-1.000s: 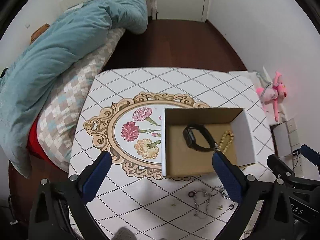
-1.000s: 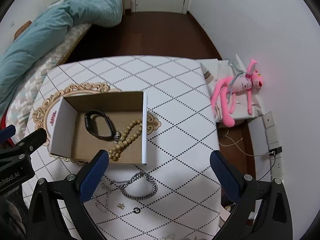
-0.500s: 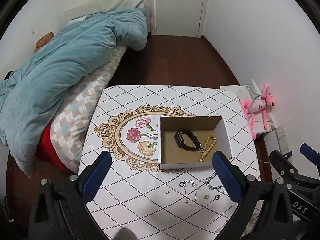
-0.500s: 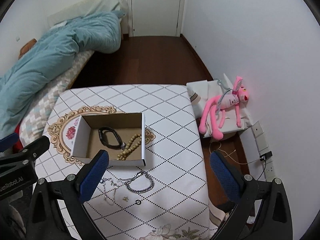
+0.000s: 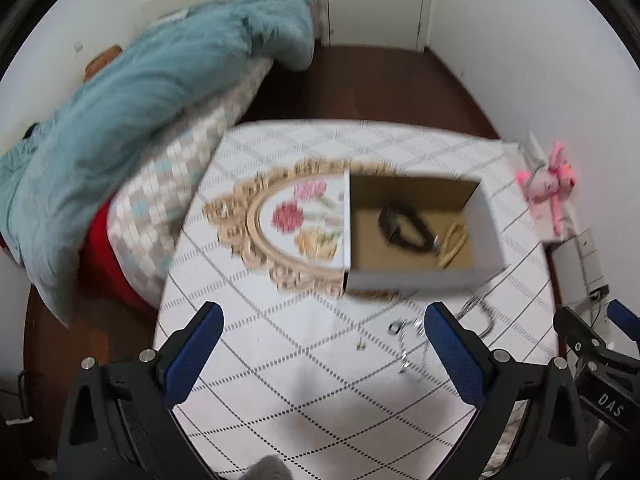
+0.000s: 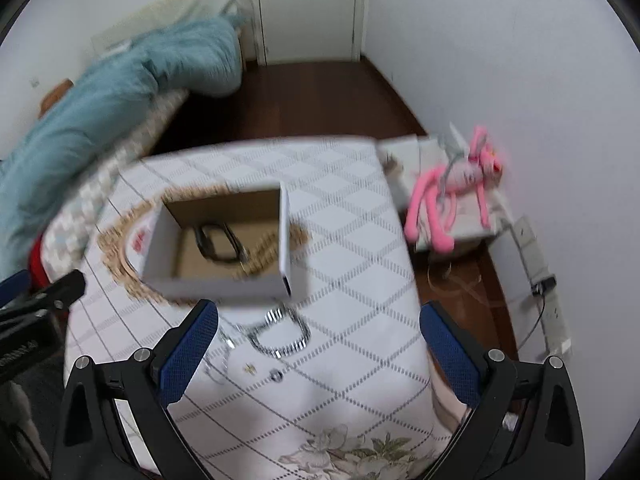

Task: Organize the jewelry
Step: 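Lift both tools out of the box back over the jewelry, then grasp a gold stud earring with the left tool while the right tool grasps the silver curb chain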

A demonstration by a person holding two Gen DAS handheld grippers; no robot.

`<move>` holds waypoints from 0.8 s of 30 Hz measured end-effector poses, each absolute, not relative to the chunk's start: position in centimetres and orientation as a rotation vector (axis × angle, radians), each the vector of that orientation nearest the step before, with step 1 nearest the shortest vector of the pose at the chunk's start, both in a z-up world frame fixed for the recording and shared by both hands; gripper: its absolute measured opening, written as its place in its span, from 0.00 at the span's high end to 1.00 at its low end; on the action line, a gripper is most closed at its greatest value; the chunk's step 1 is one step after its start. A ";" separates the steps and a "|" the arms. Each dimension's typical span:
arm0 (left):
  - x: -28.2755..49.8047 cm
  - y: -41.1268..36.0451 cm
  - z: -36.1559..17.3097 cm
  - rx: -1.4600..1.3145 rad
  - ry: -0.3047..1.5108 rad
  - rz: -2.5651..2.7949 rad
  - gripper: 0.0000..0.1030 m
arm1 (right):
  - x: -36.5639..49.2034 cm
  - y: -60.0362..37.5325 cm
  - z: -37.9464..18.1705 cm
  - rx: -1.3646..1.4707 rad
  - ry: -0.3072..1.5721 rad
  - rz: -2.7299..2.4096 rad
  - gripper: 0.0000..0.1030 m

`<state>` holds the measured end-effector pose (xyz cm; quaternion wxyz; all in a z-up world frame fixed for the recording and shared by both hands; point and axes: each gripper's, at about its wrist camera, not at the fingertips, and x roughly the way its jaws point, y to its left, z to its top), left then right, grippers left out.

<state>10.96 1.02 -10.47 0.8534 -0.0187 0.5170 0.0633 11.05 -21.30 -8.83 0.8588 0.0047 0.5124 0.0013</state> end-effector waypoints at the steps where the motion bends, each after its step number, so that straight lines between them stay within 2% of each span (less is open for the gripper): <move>1: 10.9 1.0 -11.3 -0.035 1.101 0.138 0.00 | 11.2 -21.5 -10.2 0.021 1.097 0.006 0.01; 8: 10.2 1.7 -18.2 0.007 1.212 0.152 0.00 | 12.6 -21.7 -18.5 0.065 1.203 0.002 0.04; 10: 10.1 1.9 -19.4 0.008 1.218 0.146 0.01 | 13.0 -21.6 -20.2 0.066 1.211 -0.008 0.17; 18: 10.2 1.1 -21.1 -0.001 1.209 0.076 0.04 | 13.8 -20.3 -23.3 0.012 1.217 -0.023 0.44; 20: 10.2 0.6 -21.2 0.006 1.202 0.068 0.05 | 13.6 -20.1 -23.3 0.000 1.204 -0.022 0.54; 21: 10.2 0.3 -21.3 0.004 1.198 0.060 0.06 | 13.5 -20.1 -23.2 -0.007 1.200 -0.022 0.71; 22: 10.2 0.1 -21.4 0.002 1.198 0.056 0.15 | 13.4 -20.0 -23.1 -0.015 1.203 -0.023 0.91; 24: 10.3 -0.4 -21.7 -0.007 1.211 0.044 0.26 | 13.1 -20.3 -23.0 -0.010 1.211 -0.022 0.92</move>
